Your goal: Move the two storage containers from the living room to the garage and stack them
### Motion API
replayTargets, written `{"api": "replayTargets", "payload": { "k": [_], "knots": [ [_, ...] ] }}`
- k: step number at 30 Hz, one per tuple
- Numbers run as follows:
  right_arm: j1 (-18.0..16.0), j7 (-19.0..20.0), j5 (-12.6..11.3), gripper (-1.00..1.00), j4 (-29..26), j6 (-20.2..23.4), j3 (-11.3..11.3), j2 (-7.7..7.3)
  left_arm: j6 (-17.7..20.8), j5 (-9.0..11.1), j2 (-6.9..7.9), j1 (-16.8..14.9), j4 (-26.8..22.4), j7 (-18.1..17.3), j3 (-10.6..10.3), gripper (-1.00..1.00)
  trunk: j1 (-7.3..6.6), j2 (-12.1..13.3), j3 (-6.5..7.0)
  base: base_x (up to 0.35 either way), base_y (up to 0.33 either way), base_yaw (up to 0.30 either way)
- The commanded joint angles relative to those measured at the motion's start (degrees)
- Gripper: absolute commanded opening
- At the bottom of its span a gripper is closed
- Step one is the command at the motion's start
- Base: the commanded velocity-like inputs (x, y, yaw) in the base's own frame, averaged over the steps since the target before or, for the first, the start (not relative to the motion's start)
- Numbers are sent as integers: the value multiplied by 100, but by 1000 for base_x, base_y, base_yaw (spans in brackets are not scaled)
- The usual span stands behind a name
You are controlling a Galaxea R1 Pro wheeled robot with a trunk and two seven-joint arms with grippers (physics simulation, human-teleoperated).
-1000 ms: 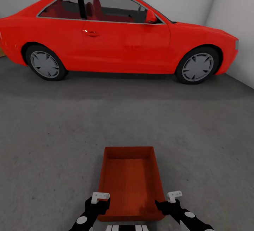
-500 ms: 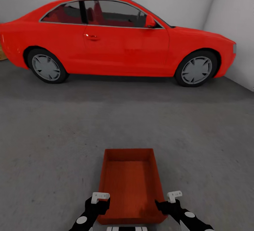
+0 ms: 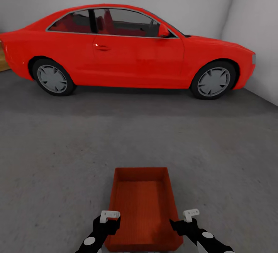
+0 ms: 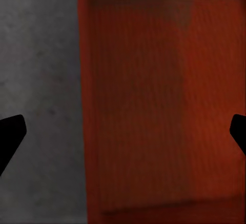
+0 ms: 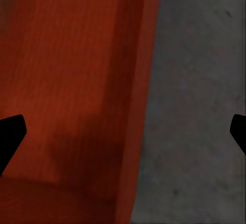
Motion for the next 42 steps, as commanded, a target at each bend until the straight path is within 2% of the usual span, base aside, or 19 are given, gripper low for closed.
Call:
{"api": "replayTargets", "payload": {
  "k": [1,13,16,18,21,24,29,34,36,37,38,39,40,41,42],
  "knots": [
    [-3,17,50,100,5,-20,-31,0,-8,60,6,-4,-2,47,-38,100,-24,40,14,0,0,0],
    [-3,17,47,100,-20,-18,-32,-13,-8,67,6,-4,-32,45,-38,100,-287,521,229,0,0,0],
    [-3,17,42,100,-43,-15,-32,-17,14,68,15,-4,-256,44,-41,100,-287,521,229,0,0,0],
    [-3,17,40,100,-63,-14,-32,-18,42,73,78,-4,-547,46,-50,100,-287,521,229,0,0,0],
    [-3,20,28,100,-84,0,-48,-35,76,97,271,45,-1039,47,-53,100,-287,521,229,0,0,0],
    [-3,22,16,100,-89,3,-58,-47,188,154,397,121,-1465,50,-49,100,-287,521,229,0,0,0],
    [-3,27,7,100,-177,11,-60,-52,614,253,485,156,-1782,48,-47,100,-287,521,229,0,0,0],
    [-3,42,6,100,-530,59,-57,-25,769,273,598,169,-1994,54,-21,100,-331,601,265,0,0,0],
    [-3,43,10,100,-585,66,-53,-25,809,272,618,171,-2032,55,73,100,-375,682,301,0,0,0],
    [-6,45,12,100,-678,73,-51,-30,835,275,624,171,-2060,55,250,100,-397,722,319,0,0,0],
    [-13,45,13,100,-731,82,-51,-31,842,274,625,171,-2074,56,319,100,-419,762,337,0,0,0],
    [-32,44,11,100,-973,177,-50,-33,866,276,630,172,-2182,56,533,100,-441,802,355,0,0,0],
    [-37,44,10,100,-1079,244,-50,-34,888,275,634,172,-2241,56,605,100,-463,842,373,0,0,0],
    [-47,44,8,100,-1328,454,-51,-36,992,269,639,172,-2386,59,753,100,-485,882,391,0,0,0],
    [-57,44,2,100,-1972,1168,-57,-46,1519,253,647,172,-2709,62,1094,100,-507,922,409,0,0,0]
  ]
}}
